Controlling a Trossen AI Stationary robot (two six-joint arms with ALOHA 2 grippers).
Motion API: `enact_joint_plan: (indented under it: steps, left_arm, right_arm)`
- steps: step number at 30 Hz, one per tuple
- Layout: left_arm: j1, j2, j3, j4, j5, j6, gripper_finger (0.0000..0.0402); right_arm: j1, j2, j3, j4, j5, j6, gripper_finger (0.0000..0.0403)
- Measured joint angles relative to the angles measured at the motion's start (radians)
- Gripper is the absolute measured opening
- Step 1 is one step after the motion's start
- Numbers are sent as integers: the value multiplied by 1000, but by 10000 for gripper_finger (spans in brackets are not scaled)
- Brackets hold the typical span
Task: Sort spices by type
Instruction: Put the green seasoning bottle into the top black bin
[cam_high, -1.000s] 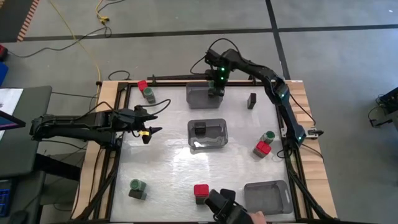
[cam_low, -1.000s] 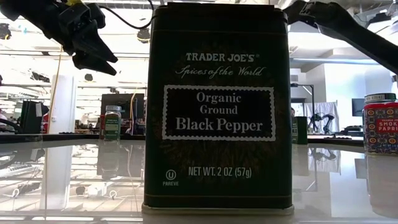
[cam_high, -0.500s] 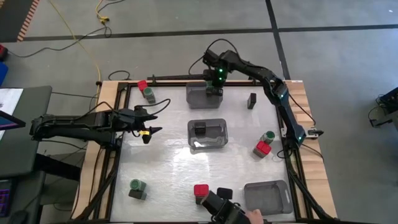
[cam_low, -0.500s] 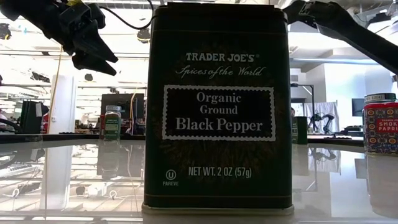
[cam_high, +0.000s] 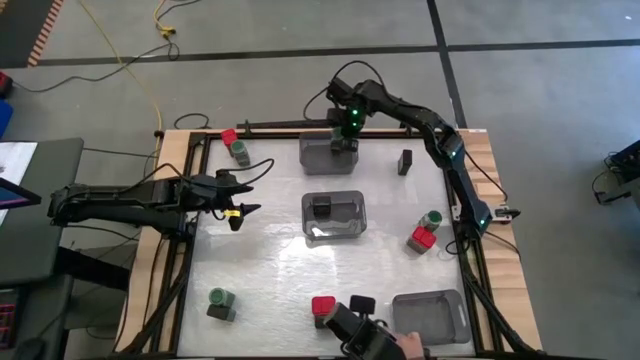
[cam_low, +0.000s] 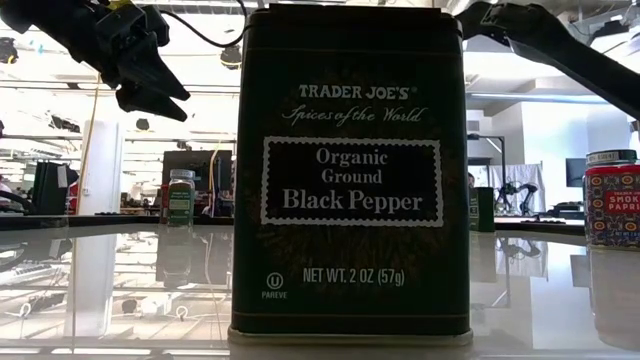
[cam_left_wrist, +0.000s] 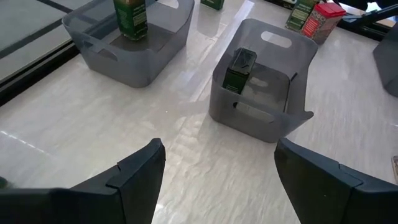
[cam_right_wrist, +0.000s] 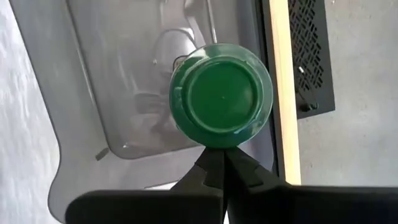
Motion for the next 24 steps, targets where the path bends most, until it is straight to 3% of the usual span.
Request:
enact_joint_plan:
  steps: [10,24]
  left_arm:
    - [0,0,0,0,4,-5,290]
    - [0,0,0,2,7,-8,290]
  right_arm:
    - [0,0,0,59,6,1,18]
    - [-19,-8,0,-59,24,79,19]
